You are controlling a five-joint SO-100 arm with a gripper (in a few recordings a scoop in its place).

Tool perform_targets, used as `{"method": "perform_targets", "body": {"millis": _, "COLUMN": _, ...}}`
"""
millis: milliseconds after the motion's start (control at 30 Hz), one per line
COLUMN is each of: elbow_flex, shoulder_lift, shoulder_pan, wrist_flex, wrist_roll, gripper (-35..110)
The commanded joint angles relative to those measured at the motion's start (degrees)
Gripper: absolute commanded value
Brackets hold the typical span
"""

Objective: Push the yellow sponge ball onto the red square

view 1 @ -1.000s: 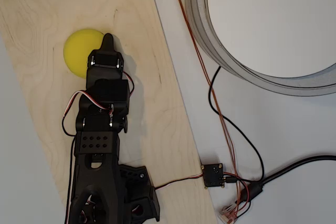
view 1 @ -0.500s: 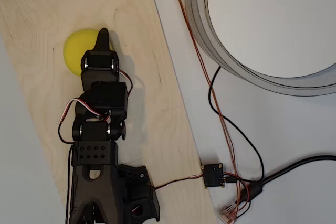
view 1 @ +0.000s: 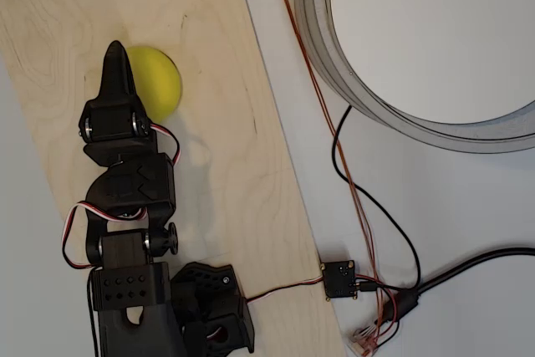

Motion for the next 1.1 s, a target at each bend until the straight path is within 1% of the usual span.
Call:
{"method": "perform_targets", "body": {"millis": 0, "elbow_flex": -0.9, "shoulder_lift": 2.2, "shoulder_pan": -0.5, "wrist_flex": 0.3, "wrist_roll": 1.1, "gripper": 0}}
{"method": "perform_targets", "body": {"millis": 300, "elbow_flex": -1.8, "shoulder_lift": 1.5, "shoulder_pan": -1.3, "wrist_flex": 0.2, "wrist_roll": -0.4, "gripper": 1}}
{"method": "perform_targets", "body": {"millis": 367, "elbow_flex": -2.0, "shoulder_lift": 1.5, "shoulder_pan": -1.3, "wrist_flex": 0.2, "wrist_roll": 1.3, "gripper": 0}}
{"method": "perform_targets", "body": {"millis": 467, "elbow_flex": -2.5, "shoulder_lift": 1.3, "shoulder_pan": -1.8, "wrist_flex": 0.3, "wrist_roll": 1.1, "gripper": 2}}
{"method": "perform_targets", "body": {"millis": 533, "elbow_flex": -2.5, "shoulder_lift": 1.2, "shoulder_pan": -2.1, "wrist_flex": 0.3, "wrist_roll": 1.5, "gripper": 1}}
{"method": "perform_targets", "body": {"millis": 567, "elbow_flex": -2.5, "shoulder_lift": 1.1, "shoulder_pan": -2.5, "wrist_flex": 0.3, "wrist_roll": 1.7, "gripper": 3}}
{"method": "perform_targets", "body": {"millis": 700, "elbow_flex": -2.8, "shoulder_lift": 1.3, "shoulder_pan": -3.1, "wrist_flex": 0.4, "wrist_roll": 0.8, "gripper": 19}}
{"method": "perform_targets", "body": {"millis": 800, "elbow_flex": -2.5, "shoulder_lift": 2.2, "shoulder_pan": -3.3, "wrist_flex": 0.4, "wrist_roll": -0.5, "gripper": 38}}
{"method": "perform_targets", "body": {"millis": 833, "elbow_flex": -2.5, "shoulder_lift": 2.4, "shoulder_pan": -3.3, "wrist_flex": 0.4, "wrist_roll": -0.7, "gripper": 48}}
{"method": "perform_targets", "body": {"millis": 900, "elbow_flex": -2.5, "shoulder_lift": 2.2, "shoulder_pan": -3.2, "wrist_flex": 0.4, "wrist_roll": -0.2, "gripper": 81}}
{"method": "perform_targets", "body": {"millis": 933, "elbow_flex": -2.7, "shoulder_lift": 1.7, "shoulder_pan": -3.1, "wrist_flex": 0.4, "wrist_roll": 0.3, "gripper": 93}}
{"method": "perform_targets", "body": {"millis": 967, "elbow_flex": -2.8, "shoulder_lift": 1.4, "shoulder_pan": -3.0, "wrist_flex": 0.4, "wrist_roll": 0.4, "gripper": 98}}
{"method": "perform_targets", "body": {"millis": 1067, "elbow_flex": -2.9, "shoulder_lift": 1.8, "shoulder_pan": -3.0, "wrist_flex": 0.4, "wrist_roll": 0.7, "gripper": 94}}
